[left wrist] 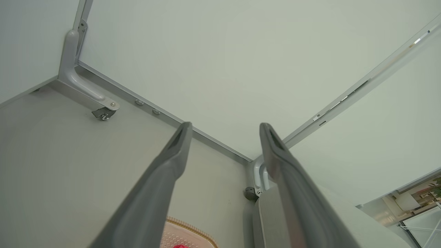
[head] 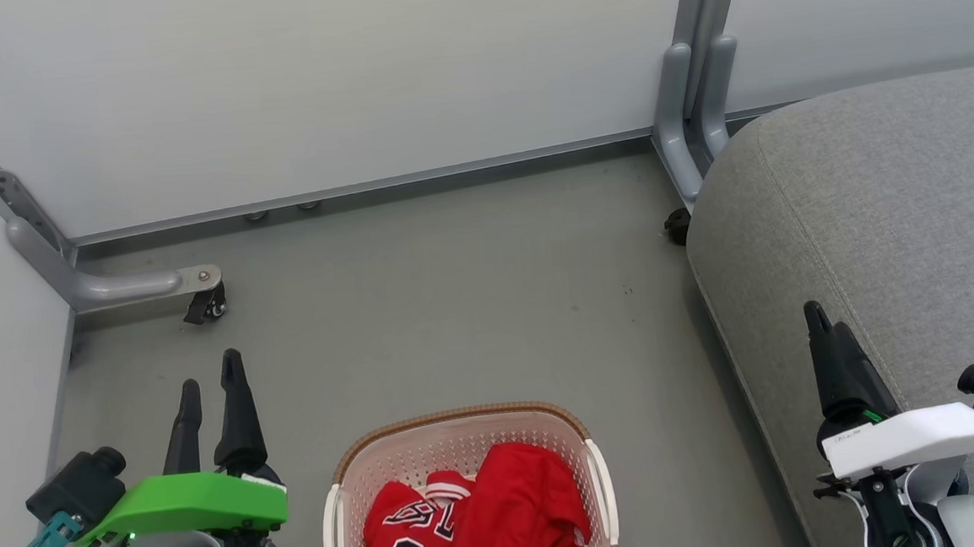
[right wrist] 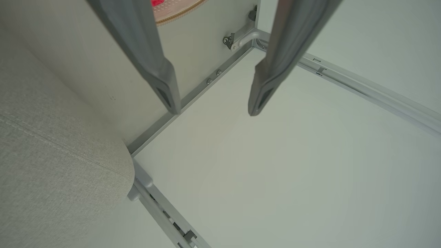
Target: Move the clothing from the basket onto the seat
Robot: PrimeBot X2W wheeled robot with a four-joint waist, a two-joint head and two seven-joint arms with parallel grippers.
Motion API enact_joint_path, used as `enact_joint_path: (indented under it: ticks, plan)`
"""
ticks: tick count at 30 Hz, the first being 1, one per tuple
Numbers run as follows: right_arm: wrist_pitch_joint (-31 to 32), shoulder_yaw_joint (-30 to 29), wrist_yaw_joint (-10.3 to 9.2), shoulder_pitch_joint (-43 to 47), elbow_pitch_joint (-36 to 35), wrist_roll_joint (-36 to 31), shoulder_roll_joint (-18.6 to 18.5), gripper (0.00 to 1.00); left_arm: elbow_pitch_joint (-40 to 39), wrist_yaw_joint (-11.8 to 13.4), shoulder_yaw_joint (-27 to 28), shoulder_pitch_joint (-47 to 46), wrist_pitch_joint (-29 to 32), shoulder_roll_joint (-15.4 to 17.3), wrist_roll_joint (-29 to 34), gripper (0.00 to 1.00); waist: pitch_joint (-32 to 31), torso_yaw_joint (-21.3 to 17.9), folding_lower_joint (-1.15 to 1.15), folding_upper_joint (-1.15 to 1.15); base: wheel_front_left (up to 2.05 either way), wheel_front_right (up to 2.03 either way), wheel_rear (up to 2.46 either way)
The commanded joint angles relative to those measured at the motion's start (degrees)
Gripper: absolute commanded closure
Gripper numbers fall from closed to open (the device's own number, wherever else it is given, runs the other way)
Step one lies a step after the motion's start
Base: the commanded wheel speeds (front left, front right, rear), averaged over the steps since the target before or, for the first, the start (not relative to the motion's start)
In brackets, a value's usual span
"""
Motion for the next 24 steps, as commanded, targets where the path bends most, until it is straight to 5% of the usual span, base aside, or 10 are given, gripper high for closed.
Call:
enact_joint_path:
  ticks: [1,24]
  plan:
    - [-0.72,0.24,0.02,-0.01,-0.94,-2.26,-0.45,0.0,-0.58,0.54,-0.25,-1.29,-0.6,0.44,2.42,0.0,-0.01,0.02,0.0,0.24,0.0,0.0,0.0]
    - [-4.32,1.24,0.03,0.92,-1.17,-18.66,-0.59,0.0,-0.72,1.67,-2.98,-1.06,-4.23,0.56,19.0,0.0,0.22,0.59,0.0,0.34,0.0,0.0,0.0]
